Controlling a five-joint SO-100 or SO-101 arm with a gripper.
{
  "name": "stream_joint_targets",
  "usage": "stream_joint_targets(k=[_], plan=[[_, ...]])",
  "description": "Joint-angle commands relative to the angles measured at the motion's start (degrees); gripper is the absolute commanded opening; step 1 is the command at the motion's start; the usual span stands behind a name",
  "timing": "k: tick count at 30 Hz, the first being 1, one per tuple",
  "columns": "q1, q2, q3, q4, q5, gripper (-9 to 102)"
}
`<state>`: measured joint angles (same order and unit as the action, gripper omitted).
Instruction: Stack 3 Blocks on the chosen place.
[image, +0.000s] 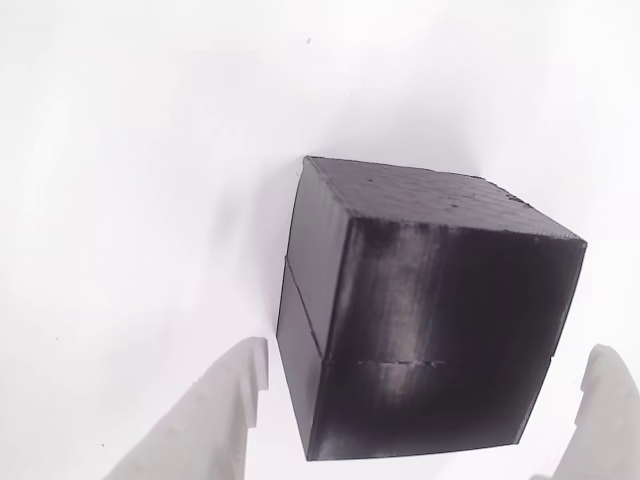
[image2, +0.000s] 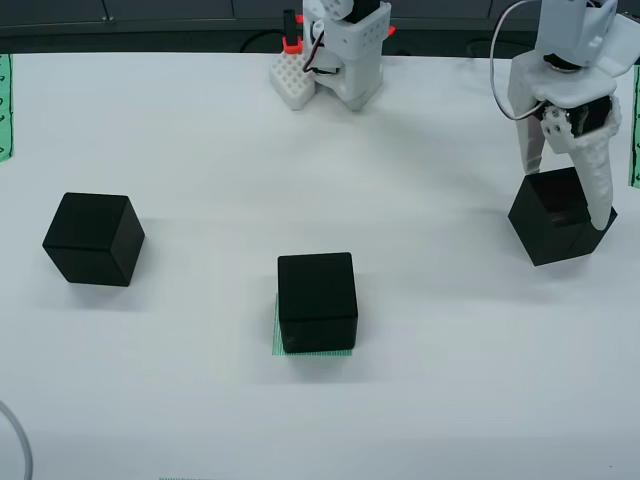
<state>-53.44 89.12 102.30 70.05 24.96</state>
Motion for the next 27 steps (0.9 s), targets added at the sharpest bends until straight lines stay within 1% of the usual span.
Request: stream_joint_targets(k=[1,8,12,16,18,27], plan=[[0.4,-0.7,-2.5,-1.6,0.7,37],[0.9,-1.6,-2.5,-2.6,0.7,23],[1.1,-1.6,-2.3,-2.4,0.7,19],[1.7,-0.4,-2.9,-0.2,-1.3,19],[2.1,0.9,-2.5,0.2,-3.6,16],[8.2,9.1,2.2,-2.5,-13.4,15]])
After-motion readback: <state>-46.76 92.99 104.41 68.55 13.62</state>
